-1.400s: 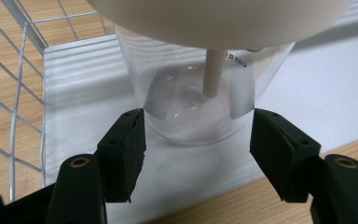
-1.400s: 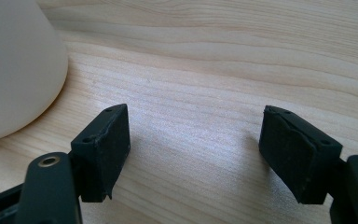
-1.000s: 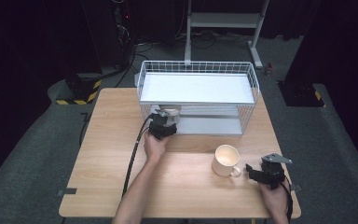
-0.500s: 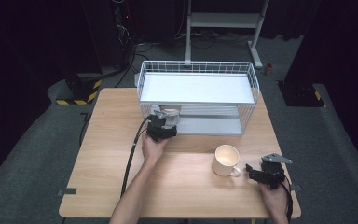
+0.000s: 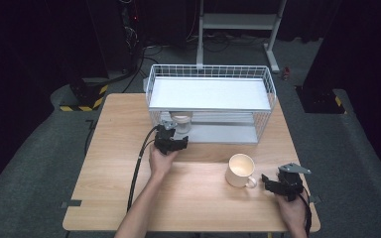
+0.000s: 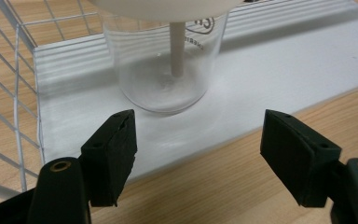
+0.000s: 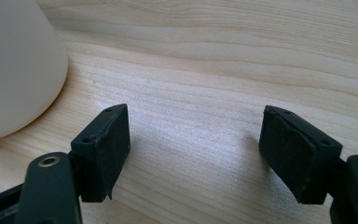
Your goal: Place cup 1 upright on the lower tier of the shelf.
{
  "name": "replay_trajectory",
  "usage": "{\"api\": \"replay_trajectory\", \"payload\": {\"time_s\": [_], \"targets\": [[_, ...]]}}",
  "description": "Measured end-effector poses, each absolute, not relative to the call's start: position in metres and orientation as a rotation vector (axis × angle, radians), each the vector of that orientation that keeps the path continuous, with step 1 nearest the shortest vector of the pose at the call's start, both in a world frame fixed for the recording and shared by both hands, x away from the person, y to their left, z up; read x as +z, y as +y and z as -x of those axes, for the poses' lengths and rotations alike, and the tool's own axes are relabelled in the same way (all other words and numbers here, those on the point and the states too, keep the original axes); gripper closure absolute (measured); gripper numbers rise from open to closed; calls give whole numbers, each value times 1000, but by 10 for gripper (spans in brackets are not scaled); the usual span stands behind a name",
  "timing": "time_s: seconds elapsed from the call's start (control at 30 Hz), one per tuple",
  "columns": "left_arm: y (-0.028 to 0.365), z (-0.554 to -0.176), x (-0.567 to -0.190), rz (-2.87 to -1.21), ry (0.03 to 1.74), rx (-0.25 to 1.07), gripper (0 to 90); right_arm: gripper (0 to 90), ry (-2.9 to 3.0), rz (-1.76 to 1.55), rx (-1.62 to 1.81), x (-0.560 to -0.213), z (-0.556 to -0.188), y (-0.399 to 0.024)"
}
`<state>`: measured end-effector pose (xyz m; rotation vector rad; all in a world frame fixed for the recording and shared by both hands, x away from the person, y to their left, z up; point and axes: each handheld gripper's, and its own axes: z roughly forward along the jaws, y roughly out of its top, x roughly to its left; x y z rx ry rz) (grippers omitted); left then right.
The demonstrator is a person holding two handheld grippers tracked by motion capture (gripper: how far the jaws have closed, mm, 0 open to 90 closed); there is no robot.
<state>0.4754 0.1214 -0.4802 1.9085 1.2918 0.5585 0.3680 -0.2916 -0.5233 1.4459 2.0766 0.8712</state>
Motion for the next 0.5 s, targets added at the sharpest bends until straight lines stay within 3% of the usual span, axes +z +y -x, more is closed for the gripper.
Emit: {"api": "replay_trajectory", "payload": {"time_s": [0.5], "targets": [[129,-459,-472,-1882,1274,541,277,250,2076,-1446,871,-523,-368,-292]]}}
